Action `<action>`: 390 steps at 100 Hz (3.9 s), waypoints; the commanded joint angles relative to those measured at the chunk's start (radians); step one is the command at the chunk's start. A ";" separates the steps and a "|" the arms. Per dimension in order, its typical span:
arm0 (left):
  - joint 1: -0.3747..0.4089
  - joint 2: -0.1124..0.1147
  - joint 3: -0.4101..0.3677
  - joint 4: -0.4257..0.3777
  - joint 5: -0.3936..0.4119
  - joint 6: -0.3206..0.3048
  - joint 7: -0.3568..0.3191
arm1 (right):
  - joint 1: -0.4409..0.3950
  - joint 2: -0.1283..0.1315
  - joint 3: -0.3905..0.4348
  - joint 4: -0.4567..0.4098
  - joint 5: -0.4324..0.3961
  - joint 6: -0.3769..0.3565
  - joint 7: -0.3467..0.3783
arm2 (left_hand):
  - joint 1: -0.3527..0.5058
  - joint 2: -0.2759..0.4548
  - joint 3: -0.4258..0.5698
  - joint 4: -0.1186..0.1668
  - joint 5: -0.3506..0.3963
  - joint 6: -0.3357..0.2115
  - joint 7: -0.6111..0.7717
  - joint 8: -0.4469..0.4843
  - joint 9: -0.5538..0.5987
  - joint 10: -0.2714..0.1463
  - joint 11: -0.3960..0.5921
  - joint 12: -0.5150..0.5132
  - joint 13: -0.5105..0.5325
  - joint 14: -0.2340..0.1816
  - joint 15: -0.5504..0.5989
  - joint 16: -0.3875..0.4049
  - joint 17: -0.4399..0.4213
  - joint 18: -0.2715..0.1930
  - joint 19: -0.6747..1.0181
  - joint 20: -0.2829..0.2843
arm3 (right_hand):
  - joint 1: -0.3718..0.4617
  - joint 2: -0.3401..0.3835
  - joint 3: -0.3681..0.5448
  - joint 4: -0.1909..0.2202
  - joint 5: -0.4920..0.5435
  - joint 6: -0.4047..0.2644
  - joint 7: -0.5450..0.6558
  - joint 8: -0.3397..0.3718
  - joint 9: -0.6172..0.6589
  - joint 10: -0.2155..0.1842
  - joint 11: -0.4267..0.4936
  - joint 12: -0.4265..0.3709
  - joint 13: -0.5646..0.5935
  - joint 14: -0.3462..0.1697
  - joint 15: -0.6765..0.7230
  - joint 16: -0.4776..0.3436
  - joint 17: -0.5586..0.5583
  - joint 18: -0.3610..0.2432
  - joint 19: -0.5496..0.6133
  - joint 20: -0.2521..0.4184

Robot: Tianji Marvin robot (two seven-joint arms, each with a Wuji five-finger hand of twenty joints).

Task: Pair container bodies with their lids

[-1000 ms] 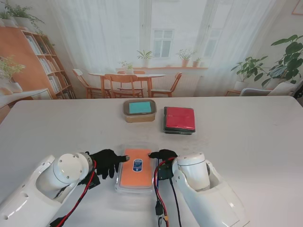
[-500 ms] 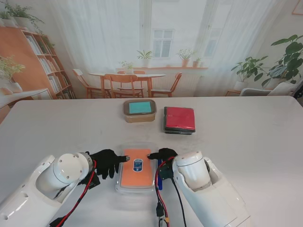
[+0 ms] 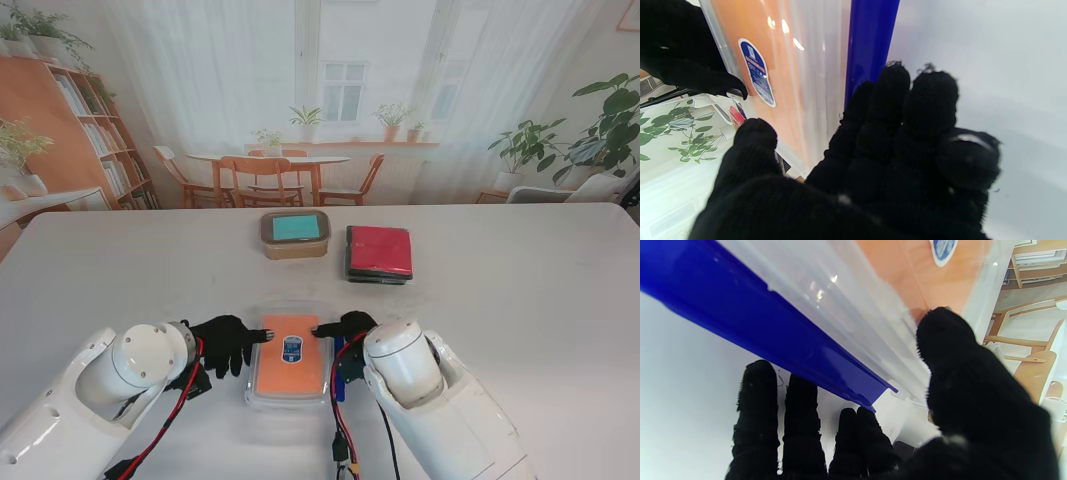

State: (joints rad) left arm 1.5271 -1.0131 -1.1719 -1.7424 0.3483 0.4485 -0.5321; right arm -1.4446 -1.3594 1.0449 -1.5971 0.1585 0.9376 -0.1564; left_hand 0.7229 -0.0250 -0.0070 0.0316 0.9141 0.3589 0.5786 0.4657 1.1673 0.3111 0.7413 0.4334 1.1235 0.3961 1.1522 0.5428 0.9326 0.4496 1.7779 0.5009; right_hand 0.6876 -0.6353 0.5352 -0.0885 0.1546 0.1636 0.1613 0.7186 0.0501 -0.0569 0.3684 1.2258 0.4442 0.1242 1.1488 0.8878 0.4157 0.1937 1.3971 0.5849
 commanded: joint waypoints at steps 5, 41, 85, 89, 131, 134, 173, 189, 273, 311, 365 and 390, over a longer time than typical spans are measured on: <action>0.003 -0.002 0.001 -0.004 -0.001 -0.004 -0.004 | -0.034 0.021 -0.004 0.043 -0.015 0.016 0.007 | 0.020 -0.008 -0.014 -0.003 0.035 -0.035 0.008 -0.001 0.035 -0.011 0.031 0.011 0.030 0.096 0.056 0.005 0.063 -0.164 0.134 -0.005 | 0.166 0.042 0.199 0.065 0.005 0.089 0.003 -0.039 0.036 0.299 -0.010 -0.085 0.046 -0.024 0.044 0.018 0.061 -0.045 0.070 -0.006; 0.005 -0.003 0.001 -0.005 -0.003 -0.006 0.000 | -0.044 0.050 -0.023 0.010 -0.081 -0.046 0.019 | 0.021 -0.009 -0.013 -0.003 0.038 -0.036 0.007 -0.003 0.036 -0.012 0.030 0.010 0.031 0.096 0.056 0.005 0.063 -0.164 0.134 -0.006 | 0.172 0.023 0.226 0.062 0.008 0.086 0.016 -0.053 0.041 0.301 0.005 -0.104 0.066 -0.024 0.045 0.006 0.176 -0.076 0.100 -0.029; 0.014 -0.003 -0.004 -0.012 -0.002 0.000 0.002 | -0.061 0.048 -0.021 -0.028 -0.074 -0.089 -0.011 | 0.019 -0.008 -0.015 -0.004 0.040 -0.035 0.007 -0.004 0.036 -0.012 0.030 0.010 0.031 0.096 0.055 0.005 0.063 -0.164 0.134 -0.006 | 0.159 0.035 0.208 0.065 -0.002 0.084 0.038 -0.073 0.033 0.298 0.000 -0.118 0.007 0.022 0.002 -0.051 0.182 -0.088 0.102 -0.052; 0.015 -0.002 -0.005 -0.013 -0.002 0.001 0.002 | -0.062 0.044 -0.018 -0.030 -0.067 -0.089 -0.019 | 0.020 -0.008 -0.014 -0.003 0.040 -0.036 0.007 -0.004 0.036 -0.011 0.030 0.010 0.031 0.096 0.055 0.005 0.063 -0.164 0.134 -0.006 | 0.160 0.039 0.206 0.066 -0.003 0.085 0.039 -0.074 0.032 0.298 -0.002 -0.117 0.003 0.023 -0.001 -0.056 0.181 -0.088 0.101 -0.054; 0.025 -0.003 -0.011 -0.020 -0.002 0.007 0.006 | -0.059 -0.002 0.005 -0.035 0.006 -0.081 -0.111 | 0.021 -0.009 -0.014 -0.003 0.041 -0.035 0.007 -0.005 0.037 -0.012 0.030 0.010 0.030 0.096 0.054 0.005 0.063 -0.164 0.134 -0.006 | 0.177 0.065 0.189 0.070 -0.019 0.086 0.053 -0.088 0.022 0.294 -0.055 -0.038 0.019 -0.009 0.011 -0.093 0.176 -0.092 0.088 -0.075; 0.025 -0.003 -0.011 -0.021 -0.002 0.007 0.007 | -0.059 -0.005 0.008 -0.036 0.012 -0.080 -0.118 | 0.021 -0.008 -0.014 -0.003 0.041 -0.036 0.007 -0.005 0.036 -0.012 0.030 0.010 0.031 0.095 0.055 0.005 0.063 -0.164 0.134 -0.006 | 0.177 0.066 0.188 0.070 -0.019 0.086 0.053 -0.089 0.020 0.293 -0.057 -0.036 0.014 -0.006 0.010 -0.093 0.176 -0.092 0.088 -0.075; 0.028 -0.004 -0.015 -0.022 -0.006 0.003 0.008 | -0.068 -0.034 0.025 -0.042 0.053 -0.080 -0.189 | 0.021 -0.009 -0.014 -0.003 0.042 -0.034 0.007 -0.005 0.038 -0.012 0.031 0.010 0.030 0.096 0.054 0.005 0.063 -0.164 0.134 -0.006 | 0.169 0.083 0.156 0.073 -0.035 0.083 0.055 -0.097 0.024 0.278 -0.228 -0.139 -0.001 0.076 -0.032 -0.229 0.201 -0.064 0.025 -0.133; 0.032 -0.004 -0.016 -0.024 -0.008 0.002 0.009 | -0.073 -0.049 0.030 -0.039 0.086 -0.082 -0.222 | 0.023 -0.009 -0.013 -0.003 0.043 -0.034 0.007 -0.005 0.037 -0.011 0.030 0.010 0.030 0.096 0.054 0.005 0.063 -0.164 0.134 -0.006 | 0.159 0.095 0.128 0.077 -0.040 0.080 0.057 -0.098 0.027 0.282 -0.229 -0.187 0.000 0.109 -0.110 -0.291 0.196 -0.034 -0.023 -0.165; 0.040 -0.006 -0.022 -0.028 -0.014 -0.002 0.015 | -0.072 -0.029 0.008 -0.031 0.061 -0.064 -0.156 | 0.022 -0.010 -0.014 -0.003 0.045 -0.032 0.006 -0.008 0.037 -0.010 0.031 0.010 0.031 0.096 0.054 0.005 0.063 -0.164 0.134 -0.006 | 0.150 0.149 0.039 0.086 -0.057 0.049 -0.023 -0.086 0.036 0.255 -0.252 -0.288 -0.161 0.148 -0.368 -0.382 -0.183 0.293 -0.237 -0.213; 0.045 -0.005 -0.023 -0.031 -0.014 0.002 0.012 | -0.070 -0.085 0.010 0.014 0.186 -0.124 -0.313 | 0.022 -0.009 -0.014 -0.003 0.047 -0.033 0.007 -0.007 0.039 -0.011 0.032 0.010 0.034 0.094 0.055 0.005 0.063 -0.164 0.134 -0.006 | 0.142 0.201 -0.039 0.100 -0.003 -0.030 -0.207 -0.398 0.071 0.233 -0.362 -0.844 -0.175 0.259 -0.491 -0.493 -0.112 0.268 -0.284 -0.249; 0.047 -0.006 -0.028 -0.033 -0.014 -0.001 0.015 | -0.067 -0.104 0.043 0.006 0.179 -0.095 -0.357 | 0.023 -0.009 -0.014 -0.003 0.048 -0.032 0.009 -0.008 0.039 -0.011 0.031 0.009 0.034 0.096 0.055 0.004 0.063 -0.164 0.134 -0.006 | 0.159 0.194 -0.015 0.090 0.001 -0.023 -0.202 -0.493 0.067 0.232 -0.352 -0.806 0.024 0.129 -0.159 -0.325 0.113 0.070 -0.144 -0.218; 0.047 -0.006 -0.028 -0.032 -0.014 0.001 0.014 | -0.075 -0.113 0.055 -0.001 0.197 -0.112 -0.403 | 0.022 -0.010 -0.014 -0.003 0.049 -0.032 0.010 -0.008 0.040 -0.012 0.032 0.009 0.034 0.095 0.055 0.004 0.063 -0.162 0.134 -0.006 | 0.123 0.207 -0.048 0.095 0.005 -0.027 -0.206 -0.531 0.071 0.234 -0.373 -0.865 0.057 0.173 -0.226 -0.360 0.146 0.065 -0.143 -0.225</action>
State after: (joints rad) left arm 1.5686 -1.0149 -1.2010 -1.7747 0.3361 0.4492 -0.5159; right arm -1.5099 -1.4717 1.0960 -1.6066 0.3482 0.8292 -0.5691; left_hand 0.7229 -0.0251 -0.0071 0.0316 0.9337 0.3455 0.5771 0.4644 1.1680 0.3109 0.7414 0.4336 1.1240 0.3955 1.1525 0.5428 0.9331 0.4487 1.7783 0.4995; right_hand 0.7949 -0.4565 0.4655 -0.0217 0.1427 0.1588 -0.0344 0.2098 0.1139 0.0268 0.0284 0.4061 0.4556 0.2839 0.9365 0.5421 0.4968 0.3195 1.1233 0.3224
